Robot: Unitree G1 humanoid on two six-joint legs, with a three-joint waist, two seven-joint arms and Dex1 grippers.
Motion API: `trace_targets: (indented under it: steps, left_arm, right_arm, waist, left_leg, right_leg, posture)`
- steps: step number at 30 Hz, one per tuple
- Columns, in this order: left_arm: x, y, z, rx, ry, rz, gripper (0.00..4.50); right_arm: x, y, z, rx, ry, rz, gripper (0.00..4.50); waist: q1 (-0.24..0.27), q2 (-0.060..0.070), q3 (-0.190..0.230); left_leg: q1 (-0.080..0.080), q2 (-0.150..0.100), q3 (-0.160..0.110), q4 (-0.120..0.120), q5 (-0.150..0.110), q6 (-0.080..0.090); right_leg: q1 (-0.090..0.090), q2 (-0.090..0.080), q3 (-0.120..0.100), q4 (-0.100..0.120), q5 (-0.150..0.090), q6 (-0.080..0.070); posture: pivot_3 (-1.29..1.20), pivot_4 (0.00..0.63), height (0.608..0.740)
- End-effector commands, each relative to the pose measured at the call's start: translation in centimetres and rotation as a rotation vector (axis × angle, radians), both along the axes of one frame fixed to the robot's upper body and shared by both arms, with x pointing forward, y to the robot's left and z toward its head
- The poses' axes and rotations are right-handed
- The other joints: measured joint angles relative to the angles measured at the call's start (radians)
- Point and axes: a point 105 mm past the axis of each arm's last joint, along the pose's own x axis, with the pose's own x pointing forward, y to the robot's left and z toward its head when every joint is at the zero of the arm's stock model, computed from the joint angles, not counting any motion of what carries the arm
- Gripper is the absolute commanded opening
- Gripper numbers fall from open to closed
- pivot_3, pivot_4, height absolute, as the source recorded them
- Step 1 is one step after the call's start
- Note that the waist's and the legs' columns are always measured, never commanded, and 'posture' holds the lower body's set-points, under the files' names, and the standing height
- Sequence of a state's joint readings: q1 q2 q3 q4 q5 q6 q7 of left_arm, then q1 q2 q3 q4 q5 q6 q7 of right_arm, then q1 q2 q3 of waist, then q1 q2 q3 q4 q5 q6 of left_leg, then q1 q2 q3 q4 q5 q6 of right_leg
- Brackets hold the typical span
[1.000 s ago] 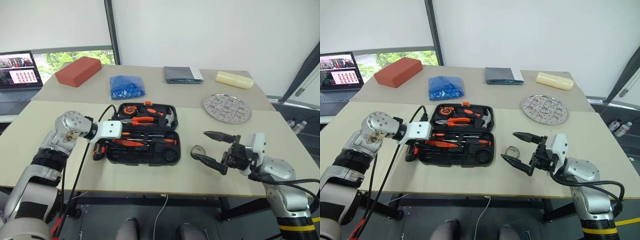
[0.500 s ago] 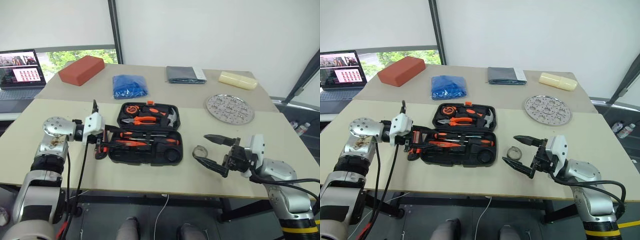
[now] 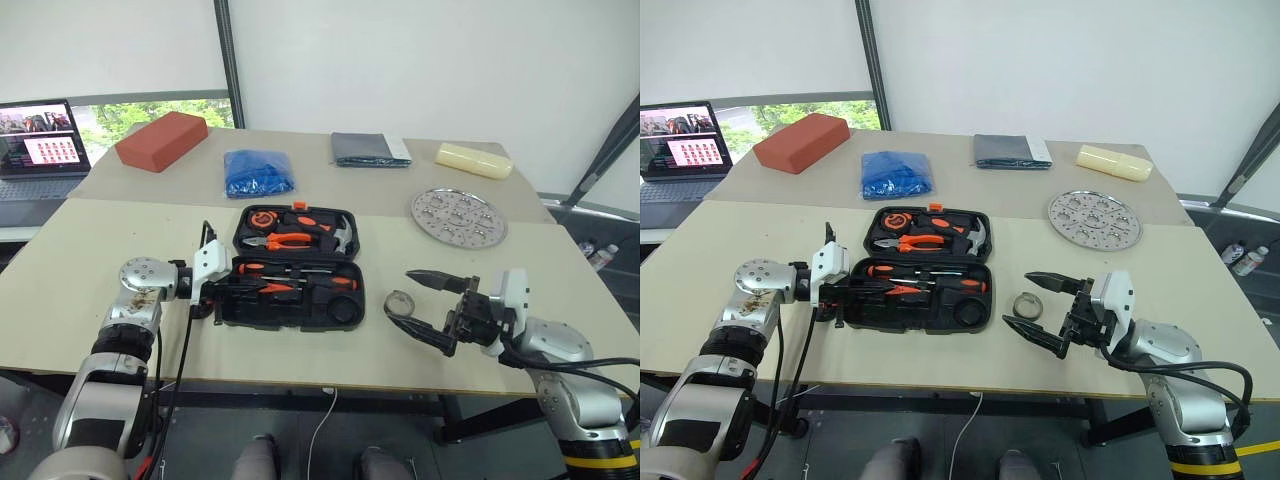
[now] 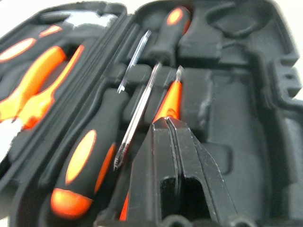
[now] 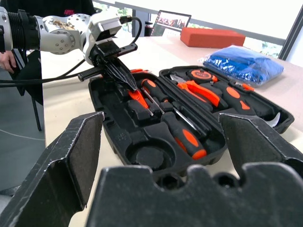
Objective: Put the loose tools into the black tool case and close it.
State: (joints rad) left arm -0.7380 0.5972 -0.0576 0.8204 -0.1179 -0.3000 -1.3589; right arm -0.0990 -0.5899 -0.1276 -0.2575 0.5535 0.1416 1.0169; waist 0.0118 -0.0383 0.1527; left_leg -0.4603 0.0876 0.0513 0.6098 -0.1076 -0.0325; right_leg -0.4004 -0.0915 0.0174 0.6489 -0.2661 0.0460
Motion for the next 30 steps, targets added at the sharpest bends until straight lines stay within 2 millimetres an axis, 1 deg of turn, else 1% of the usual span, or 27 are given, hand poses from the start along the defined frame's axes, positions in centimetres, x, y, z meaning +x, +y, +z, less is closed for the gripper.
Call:
trace_targets:
  steps: [1,4,7,10,12,13,14,15,16,17,18,19,20,21,22,24,25,26,29,30]
  left_arm:
    - [0.2,0.6,-1.7,0.06,0.08,0.06,0.02]
    - [-0.1,1.0,-2.9,0.093,0.139,0.08,0.02]
    - [-0.5,0.9,-3.1,0.085,0.17,0.073,0.02]
    - [-1.0,1.3,-3.2,0.05,0.21,0.089,0.02]
    - [-1.2,1.5,-2.4,-0.001,0.182,0.089,0.02]
    - [-1.1,1.4,-0.9,-0.095,0.117,0.103,0.02]
    - [-1.3,1.5,0.6,-0.187,0.063,0.105,0.52]
    - [-1.5,1.6,1.6,-0.246,0.03,0.106,0.71]
    - [-2.0,2.2,3.0,-0.334,-0.021,0.135,1.15]
    - [-2.7,3.2,3.8,-0.39,-0.061,0.177,1.5]
    - [-3.4,3.9,4.4,-0.423,-0.088,0.209,1.83]
    - [-4.4,5.2,4.8,-0.459,-0.114,0.275,2.22]
    - [-5.2,6.1,4.9,-0.475,-0.128,0.327,2.52]
    - [-6.0,7.1,4.9,-0.488,-0.142,0.386,2.96]
    - [-7.1,8.5,4.6,-0.495,-0.151,0.463,3.3]
    - [-9.9,12.0,3.3,-0.494,-0.155,0.662,3.93]
    - [-11.0,13.0,2.9,-0.491,-0.156,0.731,4.27]
    - [-12.0,14.1,2.4,-0.487,-0.158,0.819,4.46]
    - [-16.0,17.6,0.6,-0.487,-0.124,1.098,4.46]
    - [-17.0,18.2,0.1,-0.49,-0.103,1.159,4.46]
  right_arm:
    - [-0.5,0.0,1.1,0.006,-0.041,0.004,4.5]
    - [-0.7,0.3,0.9,0.009,-0.032,0.011,4.5]
    - [-0.7,0.4,0.8,0.01,-0.028,0.016,4.5]
    - [-0.6,0.5,0.7,0.01,-0.022,0.027,4.5]
    - [-0.5,0.6,0.6,0.009,-0.02,0.031,4.5]
    - [-0.4,0.6,0.6,0.01,-0.022,0.032,4.5]
    - [-0.2,0.6,0.6,0.011,-0.025,0.032,4.5]
    - [-0.2,0.6,0.6,0.012,-0.028,0.032,4.5]
    - [0.0,0.5,0.6,0.011,-0.041,0.026,4.5]
    - [0.2,0.4,0.6,0.007,-0.059,0.015,4.5]
    - [0.3,0.3,0.6,0.004,-0.072,0.008,4.5]
    - [0.4,0.2,0.4,-0.001,-0.084,0.008,4.5]
    - [0.4,0.2,0.3,-0.006,-0.093,0.009,4.5]
    - [0.4,0.2,0.3,-0.008,-0.105,0.015,4.5]
    - [0.4,0.1,0.1,-0.009,-0.108,0.015,4.5]
    - [0.7,-0.2,-0.2,-0.015,-0.115,0.006,4.5]
    - [0.7,-0.3,-0.2,-0.017,-0.116,0.003,4.5]
    - [0.8,-0.4,-0.2,-0.01,-0.117,0.006,4.5]
    - [0.8,-1.1,-0.2,0.001,-0.11,0.02,4.5]
    - [0.8,-1.2,-0.3,-0.004,-0.113,0.02,4.5]
  waist:
    - [0.0,0.0,0.0]
    - [0.0,0.002,-0.001]
    - [-0.001,0.005,-0.003]
    - [-0.005,0.007,-0.004]
    - [-0.008,0.008,-0.005]
    - [-0.01,0.009,-0.005]
    - [-0.013,0.009,-0.005]
    - [-0.016,0.008,-0.005]
    - [-0.018,0.008,-0.005]
    - [-0.018,0.008,-0.004]
    - [-0.021,0.006,-0.004]
    - [-0.023,0.006,-0.003]
    - [-0.025,0.006,-0.003]
    - [-0.028,0.006,-0.003]
    - [-0.029,0.006,-0.003]
    - [-0.031,0.006,-0.003]
    - [-0.035,0.006,-0.003]
    - [-0.035,0.006,-0.003]
    - [-0.024,0.004,-0.002]
    - [-0.02,0.004,-0.002]
  left_leg:
    - [0.001,0.0,0.0,0.0,0.0,0.0]
    - [0.004,0.0,0.0,0.0,0.0,0.0]
    - [0.007,0.0,0.0,-0.001,0.0,0.0]
    - [0.01,0.0,0.0,-0.002,0.0,0.0]
    - [0.013,0.0,0.001,-0.003,-0.001,0.0]
    - [0.014,0.0,0.001,-0.003,-0.001,0.0]
    - [0.014,0.0,0.001,-0.004,-0.001,0.0]
    - [0.014,0.0,0.001,-0.004,-0.001,0.0]
    - [0.014,0.001,0.001,-0.004,0.0,0.0]
    - [0.013,0.001,0.001,-0.004,0.0,0.0]
    - [0.013,0.001,0.0,-0.004,0.0,0.0]
    - [0.013,0.001,0.0,-0.004,-0.001,0.0]
    - [0.012,0.001,0.0,-0.005,-0.001,0.0]
    - [0.012,0.001,0.0,-0.005,-0.001,0.0]
    - [0.012,0.001,0.001,-0.005,-0.001,0.001]
    - [0.013,0.001,0.001,-0.006,-0.001,0.001]
    - [0.014,0.001,0.002,-0.007,-0.002,0.0]
    - [0.015,0.001,0.003,-0.008,-0.006,-0.007]
    - [0.015,0.001,0.003,-0.008,-0.007,-0.008]
    - [0.015,0.001,0.002,-0.008,-0.008,-0.009]
  right_leg:
    - [0.001,0.0,0.0,0.0,0.0,0.0]
    - [0.004,0.0,0.0,0.0,-0.002,0.003]
    - [0.007,0.0,0.0,0.0,-0.004,0.005]
    - [0.009,0.0,0.0,-0.001,-0.006,0.002]
    - [0.012,-0.001,0.0,-0.001,-0.007,0.0]
    - [0.012,-0.001,0.0,-0.001,-0.008,0.0]
    - [0.012,-0.001,0.0,-0.001,-0.008,-0.001]
    - [0.011,-0.001,0.0,-0.001,-0.008,-0.001]
    - [0.011,-0.001,0.0,-0.001,-0.007,-0.001]
    - [0.011,-0.001,0.0,-0.001,-0.006,-0.002]
    - [0.011,-0.001,0.0,-0.001,-0.004,-0.002]
    - [0.011,0.0,0.0,-0.001,-0.002,-0.003]
    - [0.011,-0.001,0.0,-0.001,-0.002,-0.002]
    - [0.01,-0.001,0.0,-0.001,-0.002,-0.002]
    - [0.01,-0.001,0.0,-0.002,-0.002,-0.002]
    - [0.011,-0.001,0.0,-0.002,-0.003,-0.002]
    - [0.01,-0.002,0.0,-0.003,-0.004,-0.004]
    - [0.011,-0.003,0.0,-0.003,-0.006,-0.006]
    - [0.01,-0.003,0.0,-0.003,-0.01,-0.004]
    - [0.008,-0.003,-0.001,-0.004,-0.011,-0.004]
  posture:
    - [0.0,0.15,0.74]
    - [0.0,0.15,0.74]
    - [0.0,0.15,0.74]
    - [0.0,0.15,0.74]
    - [0.0,0.15,0.74]
    - [0.0,0.15,0.74]
    - [0.0,0.15,0.74]
    - [0.0,0.15,0.74]
    - [0.0,0.15,0.74]
    - [0.0,0.15,0.74]
    - [0.0,0.15,0.74]
    - [0.0,0.15,0.74]
    - [0.0,0.15,0.74]
    - [0.0,0.15,0.74]
    - [0.0,0.15,0.74]
    - [0.0,0.15,0.74]
    - [0.0,0.15,0.74]
    - [0.0,0.15,0.74]
    - [0.0,0.15,0.74]
    - [0.0,0.15,0.74]
